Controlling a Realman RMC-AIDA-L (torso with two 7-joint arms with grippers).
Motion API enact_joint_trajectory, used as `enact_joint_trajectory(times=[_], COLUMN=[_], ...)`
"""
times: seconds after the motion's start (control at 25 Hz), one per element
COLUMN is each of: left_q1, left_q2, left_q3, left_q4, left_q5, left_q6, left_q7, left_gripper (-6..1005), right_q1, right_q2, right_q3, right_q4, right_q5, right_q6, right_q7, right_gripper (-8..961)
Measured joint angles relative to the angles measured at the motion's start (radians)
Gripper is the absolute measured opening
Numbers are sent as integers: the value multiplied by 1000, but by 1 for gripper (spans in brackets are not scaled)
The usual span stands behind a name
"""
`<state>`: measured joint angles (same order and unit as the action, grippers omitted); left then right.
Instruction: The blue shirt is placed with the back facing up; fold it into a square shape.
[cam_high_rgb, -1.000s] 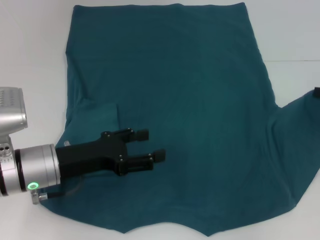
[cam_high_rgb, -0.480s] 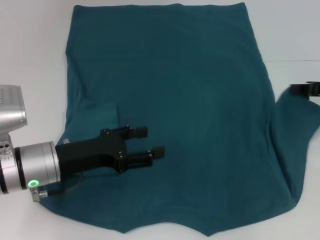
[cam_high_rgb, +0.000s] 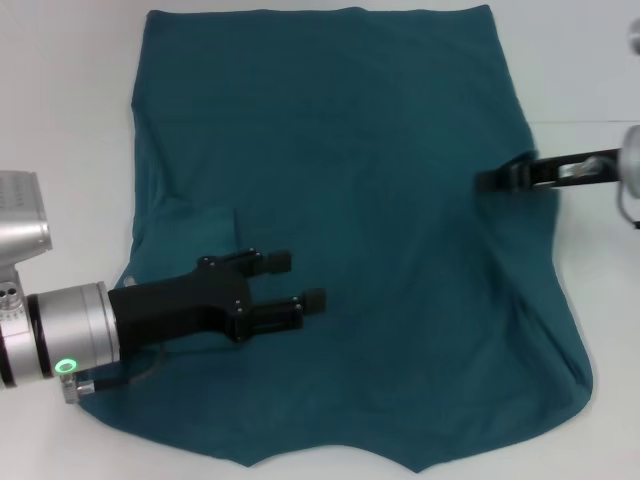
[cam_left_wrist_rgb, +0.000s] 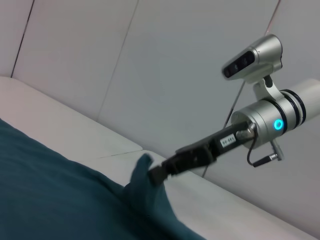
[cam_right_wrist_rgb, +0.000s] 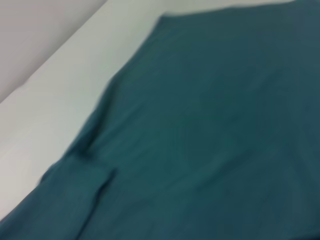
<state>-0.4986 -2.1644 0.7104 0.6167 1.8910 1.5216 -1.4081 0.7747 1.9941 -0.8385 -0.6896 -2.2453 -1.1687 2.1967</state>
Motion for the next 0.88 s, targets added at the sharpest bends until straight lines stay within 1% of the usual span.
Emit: enact_joint_trajectory(times=[0.12,0.16,0.24,0.32,0.44,0.68,0.8,0.88], left_q1=[0,0,0,0,0,0,0,0], left_q2=[0,0,0,0,0,0,0,0], left_q3=[0,0,0,0,0,0,0,1], left_q4=[0,0,0,0,0,-1,-2,-3], left_q5=[-1,-1,-1,-1,-1,-1,-1,-1], left_q6=[-1,-2,-5,-10,-12,-13,-13,-12], left_q7=[0,0,0,-1,-1,-2,-2,-2], left_gripper=[833,833,833,833,833,834,834,834], right_q1=[19,20,16,7,-14,-79,-109,-126], right_q2=[15,18,18,13,1,-41,-59,-65], right_q3=[-76,-89,-90,-73,-35,-25,-24,-24], right_q4=[-7,-13,-20,-22,-23,-22,-15,-14], right_q5=[-1,-1,0,3,3,-1,-2,-3], right_q6=[-12,-11,-7,-7,-11,-3,-4,-8], right_q7=[-3,-2,2,5,15,93,134,150], right_gripper=[2,16,43,70,305,582,614,635])
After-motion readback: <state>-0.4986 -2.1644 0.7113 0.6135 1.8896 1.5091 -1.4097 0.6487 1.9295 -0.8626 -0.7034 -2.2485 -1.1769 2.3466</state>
